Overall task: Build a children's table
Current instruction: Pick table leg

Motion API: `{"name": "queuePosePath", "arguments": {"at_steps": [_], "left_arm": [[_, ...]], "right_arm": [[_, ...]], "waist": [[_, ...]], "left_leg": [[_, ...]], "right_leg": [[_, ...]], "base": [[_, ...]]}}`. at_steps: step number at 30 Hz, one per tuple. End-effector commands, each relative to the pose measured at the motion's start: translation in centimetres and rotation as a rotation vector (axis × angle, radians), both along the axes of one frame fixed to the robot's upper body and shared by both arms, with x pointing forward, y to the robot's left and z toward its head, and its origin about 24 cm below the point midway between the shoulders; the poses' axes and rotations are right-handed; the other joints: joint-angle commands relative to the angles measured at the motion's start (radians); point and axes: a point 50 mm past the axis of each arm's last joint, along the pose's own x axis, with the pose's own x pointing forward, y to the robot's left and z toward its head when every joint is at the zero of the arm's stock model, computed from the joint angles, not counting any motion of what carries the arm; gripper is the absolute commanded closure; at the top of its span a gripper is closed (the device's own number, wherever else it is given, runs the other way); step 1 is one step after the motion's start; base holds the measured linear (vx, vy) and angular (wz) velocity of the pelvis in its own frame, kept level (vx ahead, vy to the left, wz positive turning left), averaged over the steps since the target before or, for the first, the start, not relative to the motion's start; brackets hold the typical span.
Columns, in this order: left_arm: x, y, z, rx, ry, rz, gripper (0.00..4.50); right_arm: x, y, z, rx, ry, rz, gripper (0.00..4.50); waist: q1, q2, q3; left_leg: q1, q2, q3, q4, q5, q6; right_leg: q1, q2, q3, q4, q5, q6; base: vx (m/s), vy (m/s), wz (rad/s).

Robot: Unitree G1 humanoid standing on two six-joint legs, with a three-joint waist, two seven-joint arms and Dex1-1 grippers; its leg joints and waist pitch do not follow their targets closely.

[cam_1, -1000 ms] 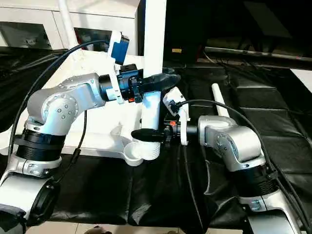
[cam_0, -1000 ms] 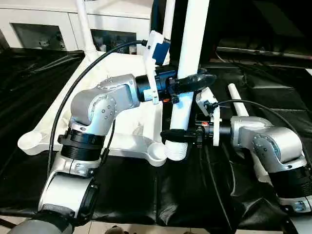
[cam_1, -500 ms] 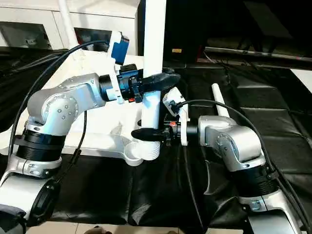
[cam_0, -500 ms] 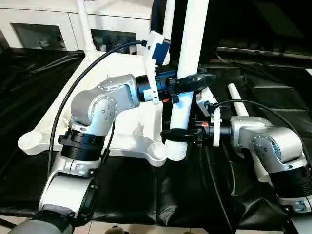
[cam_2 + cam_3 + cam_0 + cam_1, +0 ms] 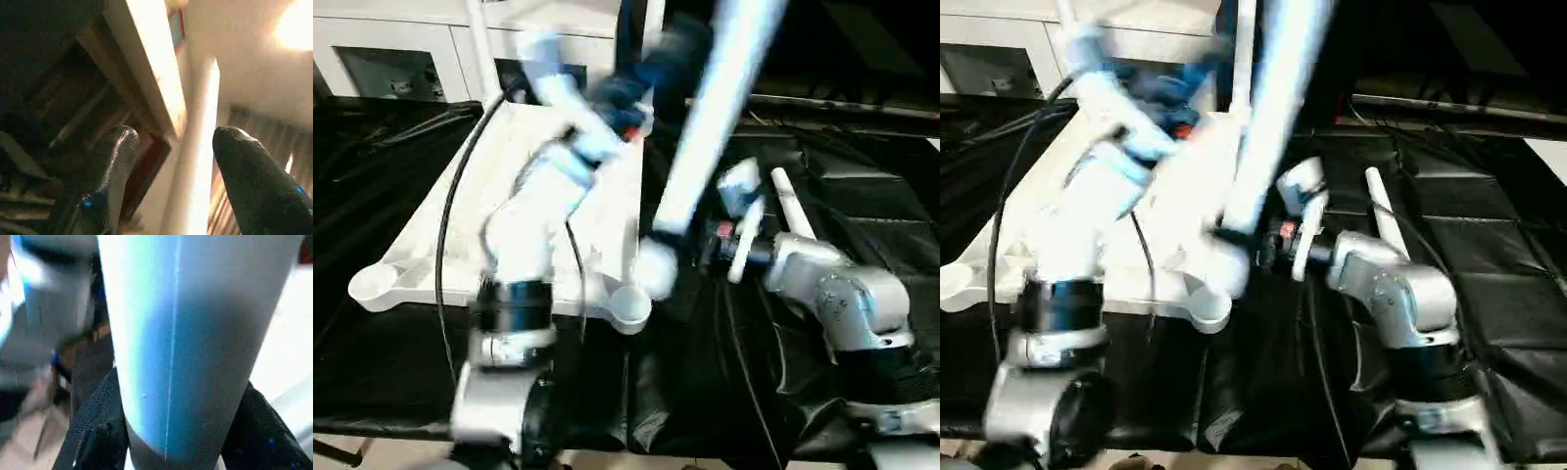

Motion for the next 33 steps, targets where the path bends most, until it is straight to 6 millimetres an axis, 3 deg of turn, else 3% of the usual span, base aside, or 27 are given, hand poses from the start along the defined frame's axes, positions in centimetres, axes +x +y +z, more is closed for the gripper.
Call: {"name": "queuePosePath", "arguments": {"at_steps": [1,2,3,7,8,10,13,16,18,22,27,33], "left_arm": [[-0.6,0.5,0.5,-0.092,-0.005,-0.043,1.5],[-0.6,0.9,0.2,-0.048,-0.009,-0.026,1.5],[-0.5,1.1,-0.3,0.044,-0.005,-0.003,1.5],[-0.4,1.2,-2.1,0.37,-0.05,0.083,1.5],[-0.6,1.4,-4.1,0.63,-0.102,0.097,1.5],[-1.3,2.0,-5.8,0.835,-0.182,0.053,1.5],[-3.7,4.2,-9.8,1.244,-0.281,-0.201,1.5],[-4.0,5.4,-11.1,1.364,-0.278,-0.258,1.5],[-4.1,6.3,-12.0,1.423,-0.246,-0.309,1.5],[-4.0,8.0,-13.4,1.594,-0.257,-0.353,1.5],[-3.2,9.2,-14.4,1.702,-0.224,-0.328,1.9],[-2.5,9.7,-14.7,1.704,-0.215,-0.315,2.56]], "right_arm": [[0.7,-0.9,1.2,0.107,-0.018,-0.103,2.6],[1.0,-1.2,1.0,0.089,-0.015,-0.152,2.6],[1.4,-1.5,0.6,0.046,-0.014,-0.203,2.6],[1.9,-2.0,-0.5,-0.073,-0.021,-0.289,2.61],[2.1,-2.4,-1.1,-0.134,-0.033,-0.34,2.61],[2.3,-2.7,-1.4,-0.186,-0.053,-0.384,2.61],[2.2,-3.0,-2.1,-0.237,-0.075,-0.423,2.61],[2.1,-2.8,-2.4,-0.254,-0.076,-0.415,2.61],[1.9,-2.6,-2.8,-0.279,-0.08,-0.401,2.61],[1.6,-2.2,-3.3,-0.303,-0.092,-0.392,2.61],[1.3,-1.9,-3.6,-0.308,-0.094,-0.382,2.61],[1.3,-1.8,-3.8,-0.311,-0.097,-0.378,2.61]], "waist": [[0.004,0.001,-0.076],[0.004,0.002,-0.077],[0.0,0.011,-0.075],[-0.004,0.012,-0.074],[0.0,0.016,-0.076],[-0.001,0.013,-0.077],[-0.006,0.021,-0.081],[-0.009,0.025,-0.077],[-0.009,0.029,-0.074],[-0.009,0.037,-0.071],[-0.009,0.038,-0.071],[-0.007,0.037,-0.074]], "left_leg": [[0.003,0.036,-0.002,-0.061,-0.095,0.032],[0.005,0.037,-0.004,-0.063,-0.096,0.027],[0.007,0.04,-0.006,-0.067,-0.101,0.015],[0.011,0.039,-0.007,-0.072,-0.103,-0.009],[0.011,0.038,-0.011,-0.073,-0.098,-0.01],[0.011,0.039,-0.012,-0.076,-0.084,-0.012],[0.013,0.038,-0.006,-0.071,-0.033,-0.022],[0.015,0.035,-0.002,-0.073,-0.05,-0.019],[0.016,0.037,0.0,-0.076,-0.089,-0.035],[0.019,0.037,-0.003,-0.082,-0.167,-0.058],[0.017,0.036,-0.003,-0.08,-0.172,-0.061],[0.016,0.039,-0.004,-0.079,-0.162,-0.061]], "right_leg": [[0.065,-0.073,0.041,-0.073,-0.129,-0.247],[0.063,-0.072,0.04,-0.074,-0.138,-0.239],[0.06,-0.068,0.039,-0.077,-0.151,-0.218],[0.061,-0.068,0.043,-0.078,-0.177,-0.148],[0.061,-0.07,0.041,-0.079,-0.177,-0.137],[0.058,-0.071,0.043,-0.077,-0.18,-0.108],[0.055,-0.068,0.045,-0.057,-0.058,-0.151],[0.054,-0.065,0.047,-0.057,-0.035,-0.175],[0.054,-0.067,0.047,-0.059,-0.061,-0.196],[0.054,-0.07,0.05,-0.066,-0.152,-0.18],[0.053,-0.069,0.05,-0.066,-0.149,-0.186],[0.054,-0.073,0.05,-0.063,-0.134,-0.196]], "base": [[0.0,0.0,0.0],[0.0,0.0,0.0],[0.0,0.0,0.0],[0.0,0.0,0.0],[0.0,0.0,0.0],[0.0,0.0,0.0],[0.0,0.0,0.0],[0.0,0.0,0.0],[0.0,0.0,0.0],[0.0,0.0,0.0],[0.0,0.0,0.0],[0.0,0.0,0.0]]}}
